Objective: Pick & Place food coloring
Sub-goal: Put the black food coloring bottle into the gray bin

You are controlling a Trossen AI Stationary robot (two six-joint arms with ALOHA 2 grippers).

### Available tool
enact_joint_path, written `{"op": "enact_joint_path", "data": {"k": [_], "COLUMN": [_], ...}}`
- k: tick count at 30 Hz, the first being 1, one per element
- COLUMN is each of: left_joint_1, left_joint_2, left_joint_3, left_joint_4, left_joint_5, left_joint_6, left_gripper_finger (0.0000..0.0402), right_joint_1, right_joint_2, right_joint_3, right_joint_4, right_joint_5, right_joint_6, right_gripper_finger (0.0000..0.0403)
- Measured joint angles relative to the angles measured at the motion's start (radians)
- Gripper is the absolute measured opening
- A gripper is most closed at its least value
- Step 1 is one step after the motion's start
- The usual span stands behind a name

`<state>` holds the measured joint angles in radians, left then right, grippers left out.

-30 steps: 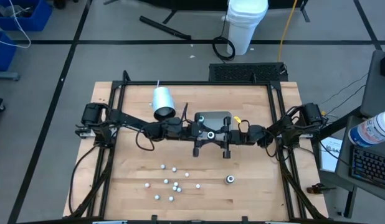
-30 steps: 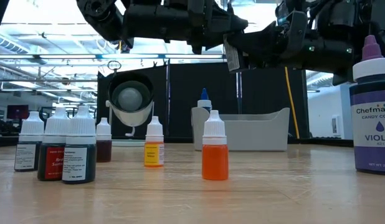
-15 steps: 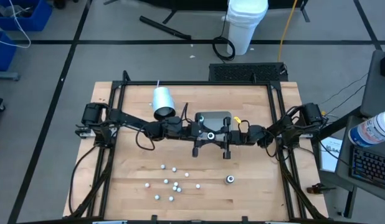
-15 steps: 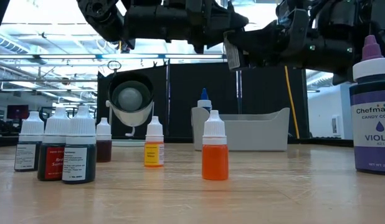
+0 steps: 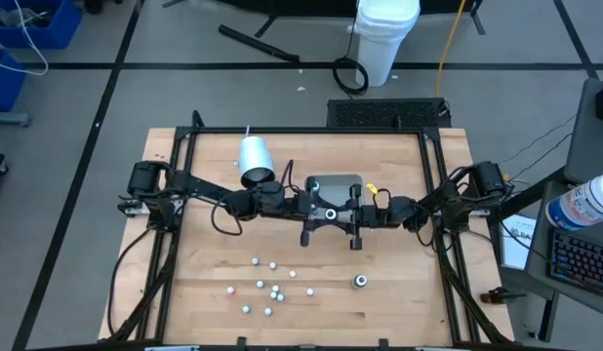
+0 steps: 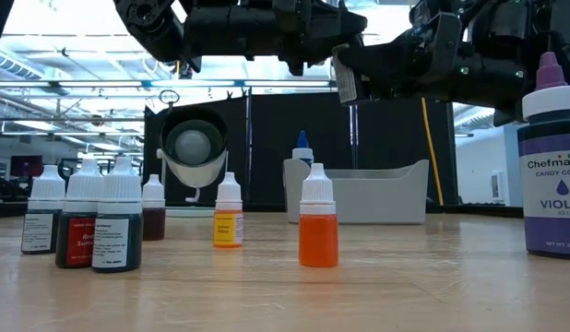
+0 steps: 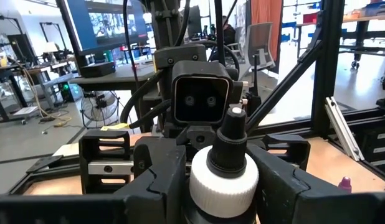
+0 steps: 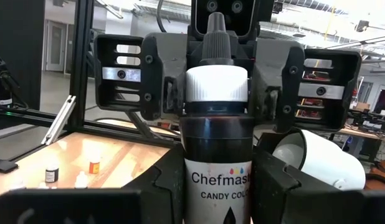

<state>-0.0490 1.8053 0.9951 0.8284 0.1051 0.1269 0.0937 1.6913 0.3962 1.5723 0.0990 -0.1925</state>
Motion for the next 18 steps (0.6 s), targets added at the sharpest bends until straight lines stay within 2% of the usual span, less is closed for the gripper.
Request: {"op": "enact_joint_path", "data": {"k": [5, 18], "left_joint_1": [0.007, 0.030], "left_joint_2": [0.000, -0.002], "left_joint_3": [0.000, 0.001], "left_joint_4": [-0.012, -0.042], "left_joint_5": [0.003, 0.011], "left_joint_6": [0.002, -0.013], "left_gripper_finger": [0.0140, 0.0140], "right_joint_1": [0.000, -0.001], "right_joint_2": [0.000, 0.002], "right_joint_3": [0.000, -0.001], "right_joint_4": [-0.002, -0.007], "right_joint_5": [0.002, 0.010], "right_joint_6": [0.000, 0.011], "right_gripper_finger": [0.0116, 0.0117]}}
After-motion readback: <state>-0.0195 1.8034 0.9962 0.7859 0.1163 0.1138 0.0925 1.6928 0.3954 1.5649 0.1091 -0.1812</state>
